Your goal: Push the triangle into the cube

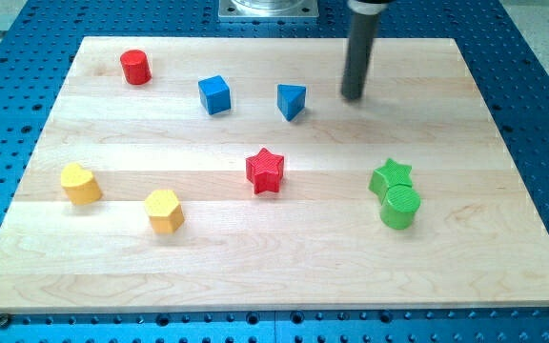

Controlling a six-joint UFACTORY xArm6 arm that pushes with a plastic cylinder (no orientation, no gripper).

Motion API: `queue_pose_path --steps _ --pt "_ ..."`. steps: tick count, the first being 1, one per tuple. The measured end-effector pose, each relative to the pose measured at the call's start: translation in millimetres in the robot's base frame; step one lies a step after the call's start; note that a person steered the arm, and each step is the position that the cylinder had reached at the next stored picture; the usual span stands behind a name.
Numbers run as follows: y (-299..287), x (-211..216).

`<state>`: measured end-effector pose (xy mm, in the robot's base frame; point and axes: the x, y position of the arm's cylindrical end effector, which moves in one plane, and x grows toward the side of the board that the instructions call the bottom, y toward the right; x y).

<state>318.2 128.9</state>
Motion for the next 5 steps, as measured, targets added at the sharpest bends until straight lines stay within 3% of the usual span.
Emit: queue_pose_path --steps 2,5 --pt "-86 38" --pt "-146 18"
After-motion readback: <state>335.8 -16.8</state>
